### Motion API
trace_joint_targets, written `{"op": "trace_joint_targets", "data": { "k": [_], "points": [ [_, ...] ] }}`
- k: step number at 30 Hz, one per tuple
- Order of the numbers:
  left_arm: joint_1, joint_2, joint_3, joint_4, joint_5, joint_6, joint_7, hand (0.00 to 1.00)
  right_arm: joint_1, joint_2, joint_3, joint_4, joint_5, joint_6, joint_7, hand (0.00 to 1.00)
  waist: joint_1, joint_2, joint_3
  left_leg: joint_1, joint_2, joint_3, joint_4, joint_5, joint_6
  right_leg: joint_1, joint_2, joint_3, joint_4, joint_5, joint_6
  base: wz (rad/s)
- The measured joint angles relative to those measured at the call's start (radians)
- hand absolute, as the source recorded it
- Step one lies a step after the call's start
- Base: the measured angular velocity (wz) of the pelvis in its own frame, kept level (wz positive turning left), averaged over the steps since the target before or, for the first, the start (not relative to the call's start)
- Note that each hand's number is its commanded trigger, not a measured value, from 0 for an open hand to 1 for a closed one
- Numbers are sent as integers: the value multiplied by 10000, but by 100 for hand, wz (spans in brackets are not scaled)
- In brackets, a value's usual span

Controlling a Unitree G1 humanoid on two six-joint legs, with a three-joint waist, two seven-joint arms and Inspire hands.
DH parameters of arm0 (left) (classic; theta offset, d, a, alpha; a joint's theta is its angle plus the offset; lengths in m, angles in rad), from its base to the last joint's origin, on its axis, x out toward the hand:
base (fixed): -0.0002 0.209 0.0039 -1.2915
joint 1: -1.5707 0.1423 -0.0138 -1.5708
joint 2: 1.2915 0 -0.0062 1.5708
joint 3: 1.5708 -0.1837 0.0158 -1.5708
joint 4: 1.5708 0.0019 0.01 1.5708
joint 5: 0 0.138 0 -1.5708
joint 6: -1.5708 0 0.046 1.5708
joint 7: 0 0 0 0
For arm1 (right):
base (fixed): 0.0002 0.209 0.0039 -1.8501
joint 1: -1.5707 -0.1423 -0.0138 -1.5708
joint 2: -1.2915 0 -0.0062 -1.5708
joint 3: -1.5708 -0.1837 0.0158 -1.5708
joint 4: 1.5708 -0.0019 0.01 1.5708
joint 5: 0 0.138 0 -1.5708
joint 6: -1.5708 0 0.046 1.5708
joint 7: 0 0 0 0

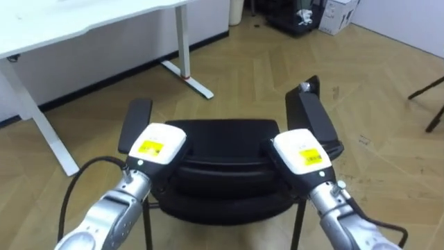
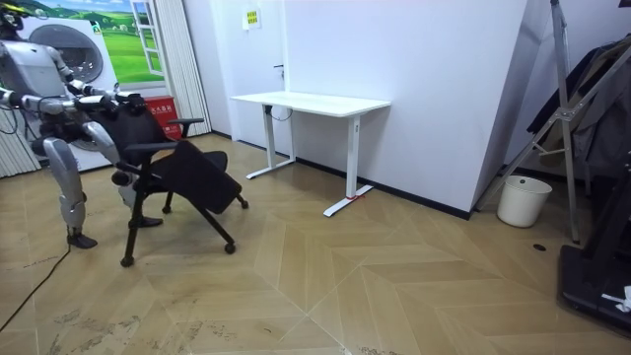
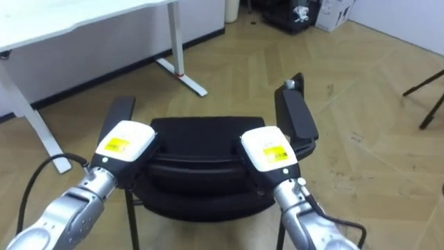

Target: Push chair

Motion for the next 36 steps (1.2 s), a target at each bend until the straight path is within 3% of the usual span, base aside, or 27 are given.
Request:
{"op": "trace_joint_targets", "data": {
  "k": [2, 4, 5, 6, 7, 8, 9, 10, 12, 14, 16, 17, 18, 19, 20, 21, 23, 24, 26, 29, 30, 32, 33, 36],
  "points": [
    [-85, -90, 114, 86, -6, -25, -26, 100, -233, 21, 28, 93, 10, 5, -21, 100, 130, 155, 44, -22, -64, -134, 542, -510, 67, -407, -397, -482, 1638, 232, 188, -23],
    [-351, -78, 79, 317, 11, -101, -148, 100, -287, 138, 29, 317, 41, 4, -15, 100, 5, 233, 49, 233, -62, -495, 802, -925, 130, -813, -676, -533, 3214, 1288, 133, 33],
    [-409, -48, 71, 367, 15, -138, -162, 100, -286, 182, 36, 379, 103, 4, -4, 100, -3, 299, 83, 341, -74, -606, 796, -1018, 146, -934, -710, -515, 3516, 1638, 126, 41],
    [-480, 51, -3, 433, 18, -171, -131, 100, -283, 276, 51, 507, 239, 4, -5, 100, -34, 311, 92, 559, -65, -848, 767, -1169, 134, -1041, -679, -482, 3917, 2359, 131, 29],
    [-552, 185, -120, 456, 2, -219, -35, 100, -291, 285, 96, 562, 400, -4, -5, 100, -32, 359, 81, 657, -52, -1185, 722, -1275, 147, -1217, -565, -406, 4196, 2723, 142, 23],
    [-567, 199, -122, 453, 3, -233, 22, 100, -314, 287, 113, 571, 411, -2, -11, 100, -7, 402, 86, 671, -38, -1345, 702, -1320, 145, -1369, -523, -389, 4311, 2611, 212, 0],
    [-587, 249, -123, 454, 4, -233, 99, 100, -412, 335, 149, 618, 416, 16, -11, 100, 74, 497, 102, 759, -36, -1621, 520, -1329, 140, -1847, -402, -403, 4400, 2249, 238, -11],
    [-583, 327, -99, 528, 3, -236, 233, 100, -579, 416, 244, 757, 376, 42, -17, 100, 103, 642, 187, 980, -36, -1934, 298, -1320, 127, -2251, -185, -405, 4179, 1994, 153, -10],
    [-561, 367, -61, 724, 1, -305, 425, 100, -700, 549, 363, 960, 315, 97, -50, 100, 98, 750, 190, 1275, -42, -2385, 45, -1332, 80, -2903, 98, -431, 3362, 1835, 71, 12],
    [-587, 434, -78, 827, -6, -372, 530, 100, -754, 570, 483, 1041, 322, 141, -89, 100, 59, 704, 189, 1533, -61, -2725, -134, -1396, -22, -3502, 413, -66, 1981, 1903, 38, 47],
    [-588, 428, -110, 961, -10, -377, 536, 100, -699, 644, 481, 1147, 319, 111, -127, 100, -276, 674, 176, 1821, -141, -3400, -131, -1617, -195, -3842, 739, 762, -486, 2599, 9, 87],
    [-581, 428, -108, 966, -22, -377, 536, 100, -700, 642, 482, 1153, 333, 76, -120, 100, -371, 606, 178, 1897, -214, -3557, -106, -1690, -232, -3852, 735, 1034, -1048, 2825, 31, 99],
    [-569, 432, -93, 958, -53, -368, 526, 100, -703, 659, 478, 1166, 330, 40, -120, 100, -513, 395, 166, 2023, -305, -3633, 13, -1879, -340, -3873, 645, 1526, -1823, 3243, 124, 95],
    [-556, 390, -65, 999, -117, -343, 515, 100, -710, 628, 456, 1173, 340, 4, -110, 100, -657, 366, 127, 2038, -313, -3920, 411, -2234, -500, -3807, 605, 1534, -1645, 3750, 96, 89],
    [-563, 369, -64, 1026, -123, -342, 514, 100, -730, 587, 454, 1176, 346, -6, -98, 100, -664, 324, 102, 2038, -268, -4002, 585, -2397, -585, -3768, 674, 1484, -1495, 3784, 81, 66],
    [-578, 276, -86, 1098, -136, -332, 514, 100, -764, 500, 450, 1158, 346, -13, -5, 100, -656, 417, 36, 2100, -99, -4051, 710, -2584, -823, -3690, 847, 1368, -1328, 3800, 54, 46],
    [-584, 186, -71, 1155, -168, -254, 518, 100, -915, 439, 440, 1140, 342, -13, 163, 100, -657, 571, 17, 2261, 209, -4058, 636, -2735, -1092, -3478, 1012, 1100, -1334, 4016, -272, 37],
    [-609, 116, -65, 1158, -187, -171, 518, 100, -1011, 410, 437, 1140, 343, -11, 233, 100, -640, 622, 12, 2383, 417, -3993, 498, -2777, -1231, -3397, 1147, 1026, -1297, 3992, -528, 30],
    [-774, 42, -46, 1129, -151, -113, 517, 100, -1225, 316, 404, 1124, 338, -3, 295, 100, -482, 657, 3, 2474, 818, -3964, 154, -2705, -1473, -3360, 1373, 744, -1301, 3719, -786, 28],
    [-767, -46, 134, 1004, -6, -89, 518, 100, -1362, 312, 321, 1078, 328, -9, 369, 100, -370, 605, 47, 2658, 1105, -3779, -167, -2641, -1711, -3378, 1494, 554, -990, 3296, -951, 20],
    [-795, -36, 139, 995, -13, -89, 517, 100, -1378, 311, 306, 1031, 349, 3, 398, 100, -373, 600, 49, 2684, 1236, -3756, -140, -2702, -1830, -3377, 1533, 371, -723, 2988, -1005, 26],
    [-843, -61, 179, 982, -24, -91, 506, 100, -1471, 317, 310, 1023, 371, 7, 547, 100, -243, 503, 85, 2778, 1376, -3539, 156, -2751, -1916, -3328, 1483, 307, -269, 2532, -1140, 18],
    [-843, -59, 149, 1033, -19, -90, 485, 100, -1479, 324, 312, 1062, 383, 20, 567, 100, -117, 376, 146, 2756, 1456, -3246, 551, -2740, -1908, -3220, 1441, 217, -9, 2297, -1189, 29],
    [-928, 33, 103, 1048, -19, -109, 479, 100, -1458, 336, 314, 1069, 570, 15, 649, 100, -134, 190, 195, 2375, 1867, -2702, 1812, -2674, -1890, -2816, 1440, -323, 223, 1775, -1365, 46]
  ]
}}
